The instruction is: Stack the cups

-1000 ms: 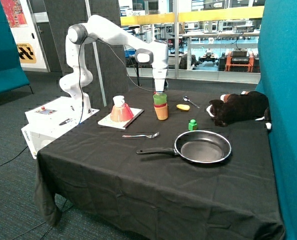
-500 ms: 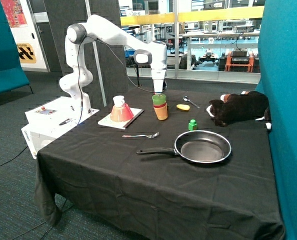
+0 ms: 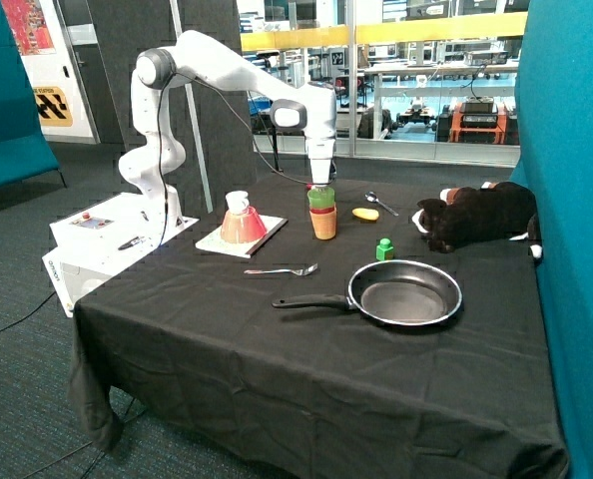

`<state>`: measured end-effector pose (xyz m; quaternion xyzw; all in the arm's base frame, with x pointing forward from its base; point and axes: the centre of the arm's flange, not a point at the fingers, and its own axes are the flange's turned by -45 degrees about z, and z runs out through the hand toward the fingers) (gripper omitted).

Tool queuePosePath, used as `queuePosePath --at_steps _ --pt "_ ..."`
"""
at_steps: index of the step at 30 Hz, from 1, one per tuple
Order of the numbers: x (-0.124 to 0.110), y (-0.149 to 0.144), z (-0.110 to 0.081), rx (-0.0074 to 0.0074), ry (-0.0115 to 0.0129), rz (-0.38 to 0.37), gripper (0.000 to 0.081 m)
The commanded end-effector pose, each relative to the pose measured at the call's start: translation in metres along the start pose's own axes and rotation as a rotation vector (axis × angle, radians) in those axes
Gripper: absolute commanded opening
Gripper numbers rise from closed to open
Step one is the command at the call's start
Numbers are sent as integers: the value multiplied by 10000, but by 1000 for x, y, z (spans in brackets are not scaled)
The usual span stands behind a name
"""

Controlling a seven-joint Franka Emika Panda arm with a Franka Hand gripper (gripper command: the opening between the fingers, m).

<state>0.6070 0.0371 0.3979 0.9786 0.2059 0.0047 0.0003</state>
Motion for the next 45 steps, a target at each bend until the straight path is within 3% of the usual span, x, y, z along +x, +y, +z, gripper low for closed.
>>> queuePosePath --at_steps 1,23,36,45 --pt "4 -3 1 25 -90 -34 430" --pt "-6 7 -2 25 -90 87 463" --pt "-16 4 -11 26 -90 -37 574" --pt "-30 0 -21 26 -90 -36 545"
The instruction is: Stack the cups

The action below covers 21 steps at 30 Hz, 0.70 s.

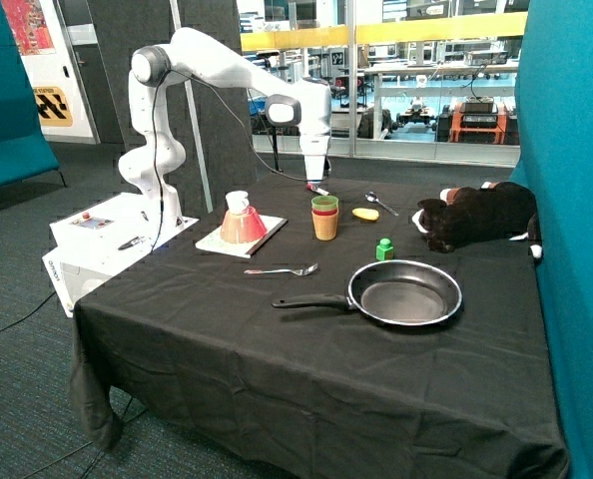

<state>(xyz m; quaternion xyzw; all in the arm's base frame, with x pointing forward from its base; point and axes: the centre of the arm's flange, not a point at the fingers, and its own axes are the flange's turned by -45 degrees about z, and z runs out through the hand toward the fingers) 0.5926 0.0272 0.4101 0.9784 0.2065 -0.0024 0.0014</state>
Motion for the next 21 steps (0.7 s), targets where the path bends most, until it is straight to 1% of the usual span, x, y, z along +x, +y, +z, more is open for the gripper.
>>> queuePosePath --at_steps 1,8,21 --pt "-15 -3 -10 17 52 -23 540" --pt "-27 -2 -18 17 52 1 518" --pt "-46 -4 -20 17 52 -203 500"
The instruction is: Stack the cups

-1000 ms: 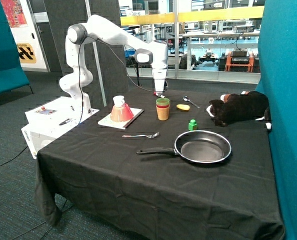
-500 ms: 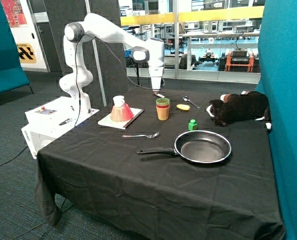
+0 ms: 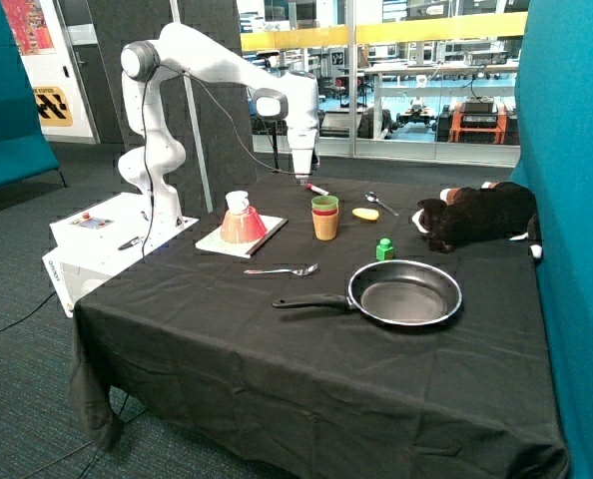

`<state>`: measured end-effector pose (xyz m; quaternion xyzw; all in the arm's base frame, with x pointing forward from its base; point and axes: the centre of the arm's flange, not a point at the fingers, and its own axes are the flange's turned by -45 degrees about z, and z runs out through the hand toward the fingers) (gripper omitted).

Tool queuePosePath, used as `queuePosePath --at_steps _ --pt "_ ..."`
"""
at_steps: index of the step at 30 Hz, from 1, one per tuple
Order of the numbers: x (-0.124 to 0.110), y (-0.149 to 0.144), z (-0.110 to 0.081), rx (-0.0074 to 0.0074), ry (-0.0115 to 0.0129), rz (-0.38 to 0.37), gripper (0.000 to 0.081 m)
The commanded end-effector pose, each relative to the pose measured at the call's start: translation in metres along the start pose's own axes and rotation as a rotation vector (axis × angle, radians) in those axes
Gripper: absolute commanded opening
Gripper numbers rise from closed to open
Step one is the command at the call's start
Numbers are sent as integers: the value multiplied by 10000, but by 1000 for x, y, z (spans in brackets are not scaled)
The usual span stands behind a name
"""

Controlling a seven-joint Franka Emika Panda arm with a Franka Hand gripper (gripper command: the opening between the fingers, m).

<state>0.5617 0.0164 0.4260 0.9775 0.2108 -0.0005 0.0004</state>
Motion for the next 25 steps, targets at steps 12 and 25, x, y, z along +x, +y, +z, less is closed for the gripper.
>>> queuePosePath --at_steps 12,25 --pt "-16 2 -8 7 11 -126 501" --pt "-18 -1 -7 7 11 -252 500"
